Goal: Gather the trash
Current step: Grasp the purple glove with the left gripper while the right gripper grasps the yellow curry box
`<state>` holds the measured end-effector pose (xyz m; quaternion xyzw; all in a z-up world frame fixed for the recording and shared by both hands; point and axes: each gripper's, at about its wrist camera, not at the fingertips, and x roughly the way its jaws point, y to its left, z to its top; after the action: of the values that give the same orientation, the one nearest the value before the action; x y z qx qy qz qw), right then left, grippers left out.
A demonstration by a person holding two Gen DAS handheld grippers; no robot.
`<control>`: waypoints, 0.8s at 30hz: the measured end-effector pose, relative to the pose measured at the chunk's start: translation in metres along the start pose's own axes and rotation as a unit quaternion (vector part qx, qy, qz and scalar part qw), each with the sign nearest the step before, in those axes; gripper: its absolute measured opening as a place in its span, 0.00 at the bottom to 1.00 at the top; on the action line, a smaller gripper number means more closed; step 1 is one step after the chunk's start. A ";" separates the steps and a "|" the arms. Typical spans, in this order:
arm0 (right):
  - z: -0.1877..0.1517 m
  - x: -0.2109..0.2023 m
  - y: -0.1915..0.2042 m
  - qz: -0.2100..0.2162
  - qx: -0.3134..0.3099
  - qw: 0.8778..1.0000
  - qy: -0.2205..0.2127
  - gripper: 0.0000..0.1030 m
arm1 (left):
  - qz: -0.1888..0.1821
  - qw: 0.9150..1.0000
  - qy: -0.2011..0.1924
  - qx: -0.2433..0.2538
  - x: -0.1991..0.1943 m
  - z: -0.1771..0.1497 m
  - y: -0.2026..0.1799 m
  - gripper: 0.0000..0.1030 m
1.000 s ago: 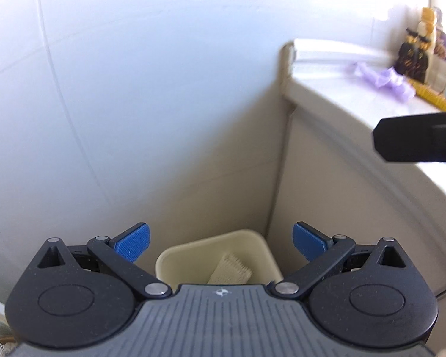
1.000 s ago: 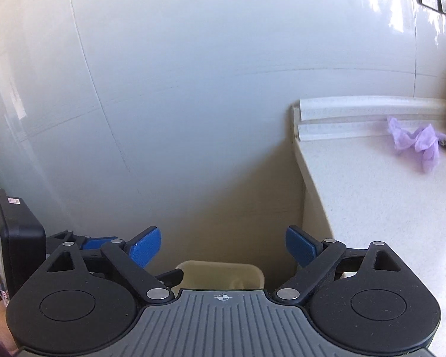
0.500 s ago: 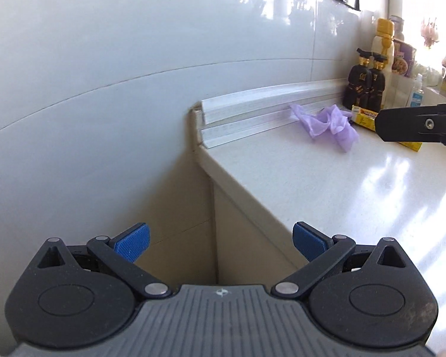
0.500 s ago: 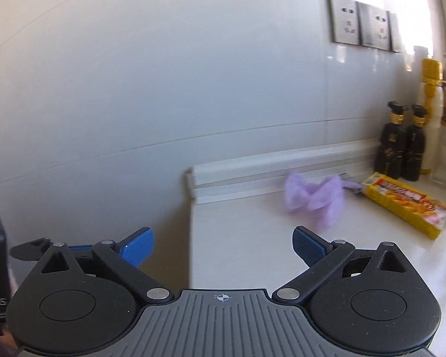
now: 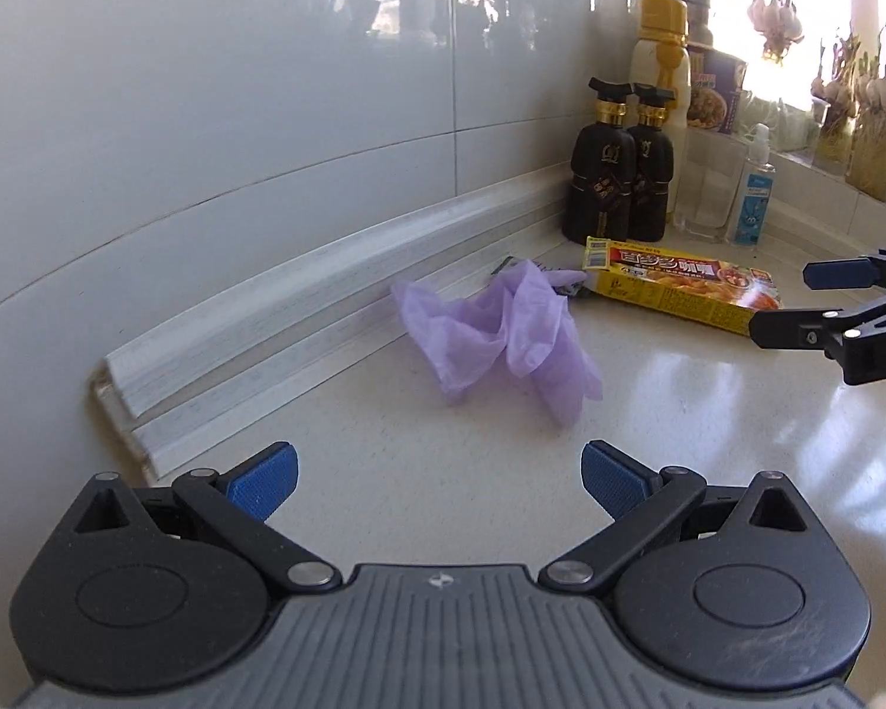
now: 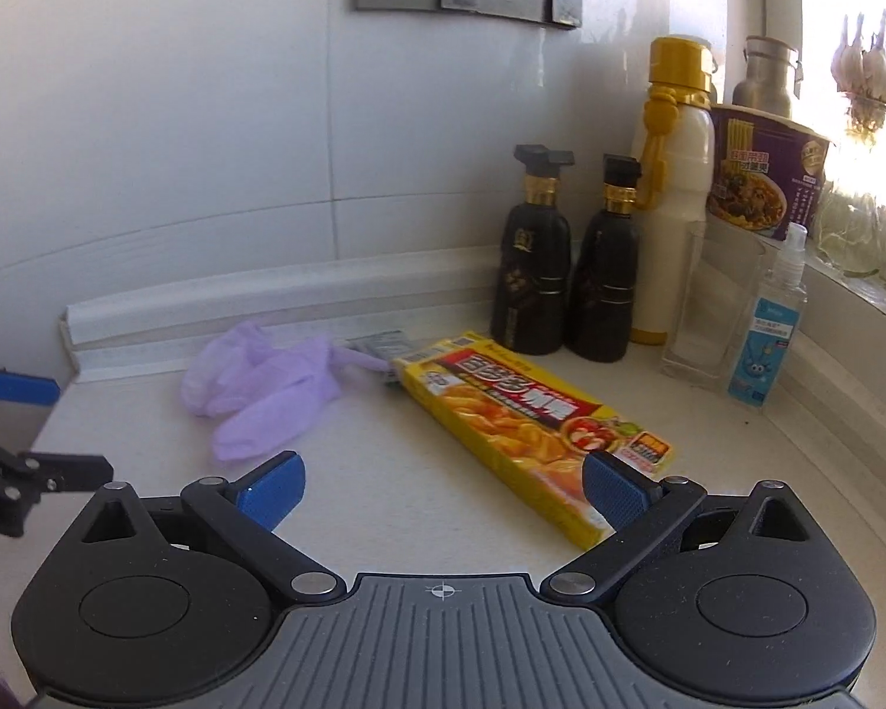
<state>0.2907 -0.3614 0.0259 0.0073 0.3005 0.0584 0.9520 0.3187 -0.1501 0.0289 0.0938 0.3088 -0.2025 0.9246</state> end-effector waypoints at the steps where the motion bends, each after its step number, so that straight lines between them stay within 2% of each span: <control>1: 0.000 0.005 -0.006 -0.002 -0.005 1.000 0.002 0.98 | 0.000 1.000 -0.001 0.007 0.004 0.003 -0.002 0.99; 6: -0.003 0.028 -0.029 -0.011 -0.029 0.999 0.013 0.98 | -0.020 0.999 -0.002 0.038 0.024 0.013 -0.012 0.99; 10: -0.002 0.043 -0.038 -0.023 -0.040 0.999 0.020 0.98 | -0.033 0.998 0.002 0.045 0.036 0.017 -0.017 0.99; 18: 0.001 0.065 -0.048 -0.026 -0.037 0.998 0.042 0.99 | -0.047 0.999 0.008 0.025 0.054 0.022 -0.019 0.91; 23: -0.001 0.070 -0.047 -0.033 -0.048 0.997 0.049 0.99 | -0.066 0.998 0.002 -0.004 0.062 0.027 -0.022 0.89; 24: -0.001 0.071 -0.048 -0.031 -0.049 0.997 0.049 0.99 | -0.067 0.998 0.002 -0.009 0.064 0.028 -0.023 0.86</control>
<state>0.3526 -0.4006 -0.0177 -0.0509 0.3436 0.0439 0.9367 0.3701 -0.1992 0.0109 0.0646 0.3182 -0.2608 0.9091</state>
